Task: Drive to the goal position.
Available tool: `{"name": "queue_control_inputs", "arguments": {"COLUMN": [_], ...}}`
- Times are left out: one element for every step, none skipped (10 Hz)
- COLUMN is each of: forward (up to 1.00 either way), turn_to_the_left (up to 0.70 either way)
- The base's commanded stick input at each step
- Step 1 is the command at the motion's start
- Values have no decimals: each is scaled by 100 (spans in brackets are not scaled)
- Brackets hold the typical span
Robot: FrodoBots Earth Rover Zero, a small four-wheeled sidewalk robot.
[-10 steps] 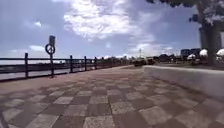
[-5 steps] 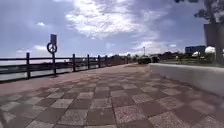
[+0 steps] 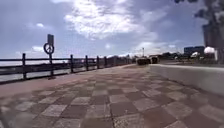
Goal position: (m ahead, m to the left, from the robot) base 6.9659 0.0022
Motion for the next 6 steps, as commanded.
{"name": "queue_control_inputs", "arguments": {"forward": [45, 45, 45, 45, 45, 45], "turn_to_the_left": [0, 0, 0, 0, 0, 0]}}
